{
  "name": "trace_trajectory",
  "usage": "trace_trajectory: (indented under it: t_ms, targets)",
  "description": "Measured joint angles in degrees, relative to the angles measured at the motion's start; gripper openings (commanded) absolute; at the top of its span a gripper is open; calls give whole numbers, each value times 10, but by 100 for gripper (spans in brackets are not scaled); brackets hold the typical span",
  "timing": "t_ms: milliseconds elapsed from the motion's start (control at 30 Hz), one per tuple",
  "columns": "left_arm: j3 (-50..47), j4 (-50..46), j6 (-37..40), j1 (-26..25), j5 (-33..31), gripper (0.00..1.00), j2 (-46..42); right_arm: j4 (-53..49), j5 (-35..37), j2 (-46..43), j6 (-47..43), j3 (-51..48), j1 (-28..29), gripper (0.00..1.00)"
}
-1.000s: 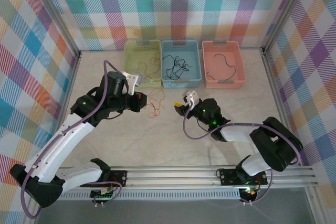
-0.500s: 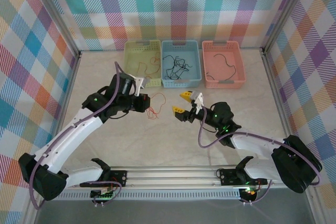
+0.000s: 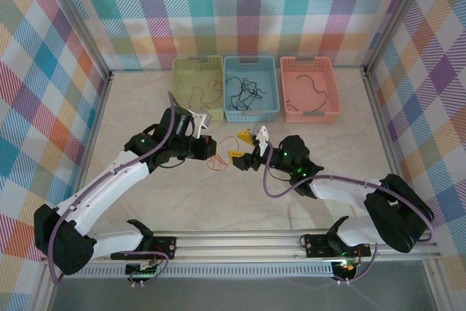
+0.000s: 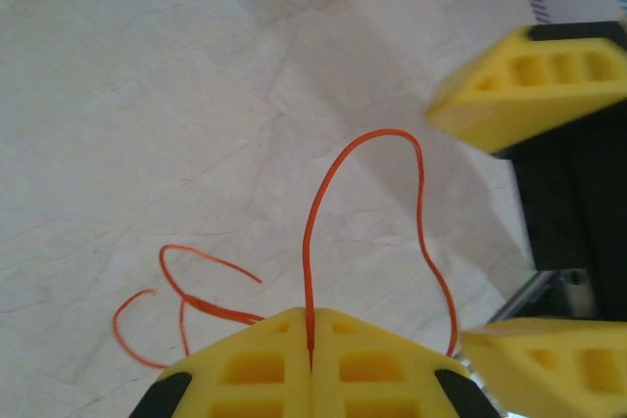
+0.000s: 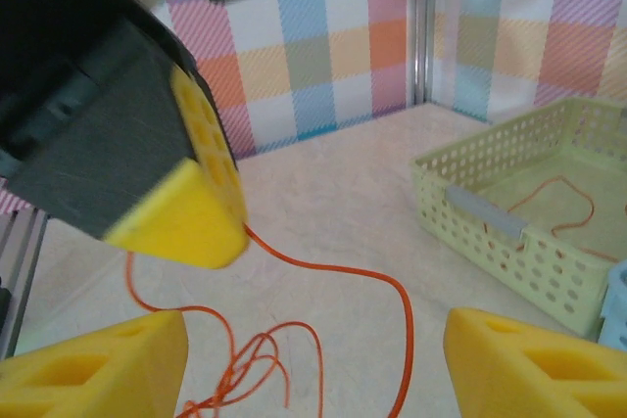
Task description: Untangle the cables
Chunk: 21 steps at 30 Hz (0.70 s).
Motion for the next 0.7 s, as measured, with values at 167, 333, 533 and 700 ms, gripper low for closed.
trace_trajectory:
  t_ms: [167,333,533,700]
  targets:
    - [0,15,-6,-7,27,0,0,-26,25,46,-2,28,3,63]
    - [0,26,-15,-14,65,0,-10,-49,59,80,-8,42,3,50]
    - [-7,29,-23,-18,91,0,-49,-73,139,87,-22,56,3,29]
    - [-7,21,-34,-18,94,0,-97,-103,265,83,-44,57,2,27]
